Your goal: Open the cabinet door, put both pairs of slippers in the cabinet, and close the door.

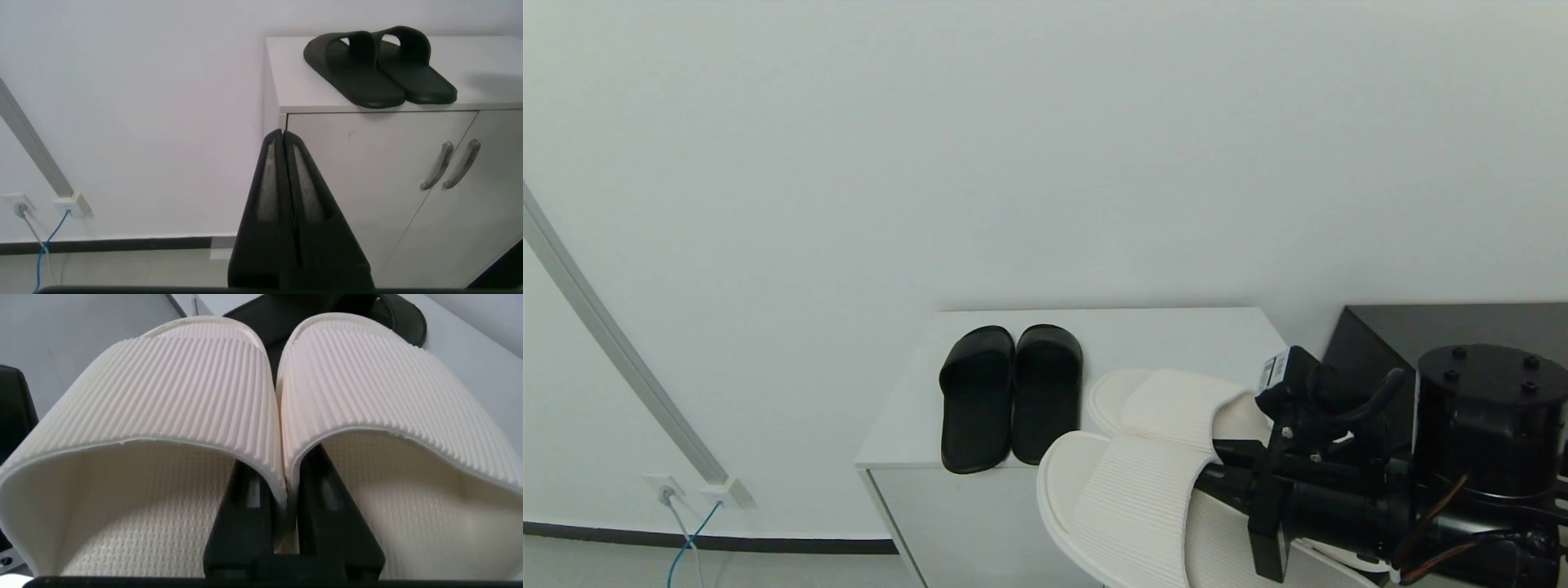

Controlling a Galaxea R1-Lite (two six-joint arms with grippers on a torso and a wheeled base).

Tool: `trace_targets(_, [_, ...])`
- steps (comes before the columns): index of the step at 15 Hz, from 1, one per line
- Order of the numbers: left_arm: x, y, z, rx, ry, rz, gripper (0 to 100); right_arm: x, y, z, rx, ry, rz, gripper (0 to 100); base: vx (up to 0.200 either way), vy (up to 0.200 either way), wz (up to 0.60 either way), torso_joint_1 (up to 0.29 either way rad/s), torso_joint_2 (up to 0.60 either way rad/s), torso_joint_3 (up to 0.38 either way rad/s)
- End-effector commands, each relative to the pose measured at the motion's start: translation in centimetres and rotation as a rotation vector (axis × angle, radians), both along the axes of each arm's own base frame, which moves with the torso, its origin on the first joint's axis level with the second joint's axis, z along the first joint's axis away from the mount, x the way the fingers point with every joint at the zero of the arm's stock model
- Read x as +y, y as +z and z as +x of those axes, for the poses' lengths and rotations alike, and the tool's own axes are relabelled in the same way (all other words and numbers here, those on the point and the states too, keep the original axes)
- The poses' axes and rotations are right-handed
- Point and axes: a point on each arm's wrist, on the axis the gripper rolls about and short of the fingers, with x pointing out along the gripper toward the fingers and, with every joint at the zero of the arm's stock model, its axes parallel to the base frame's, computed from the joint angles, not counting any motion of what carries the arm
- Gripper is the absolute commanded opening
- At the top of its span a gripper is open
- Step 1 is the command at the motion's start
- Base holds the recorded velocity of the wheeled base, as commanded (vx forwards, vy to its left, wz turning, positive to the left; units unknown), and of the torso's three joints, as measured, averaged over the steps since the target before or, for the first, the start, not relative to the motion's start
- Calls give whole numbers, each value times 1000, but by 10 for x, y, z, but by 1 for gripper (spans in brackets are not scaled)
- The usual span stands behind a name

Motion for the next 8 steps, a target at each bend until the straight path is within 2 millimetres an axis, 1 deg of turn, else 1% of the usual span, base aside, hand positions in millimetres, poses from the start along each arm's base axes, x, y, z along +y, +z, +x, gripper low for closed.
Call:
trace_targets(1, [0, 0, 0, 0, 1, -1, 0, 0, -1, 0, 4, 0, -2, 0, 0, 0, 0, 0, 0, 0])
trace_targets(2, [0, 0, 0, 0, -1, -1, 0, 0, -1, 0, 5, 2, -3, 0, 0, 0, 0, 0, 0, 0])
trace_targets(8, [0, 0, 0, 0, -1, -1, 0, 1, -8, 1, 23, 8, -20, 0, -200, 0, 0, 6, 3, 1])
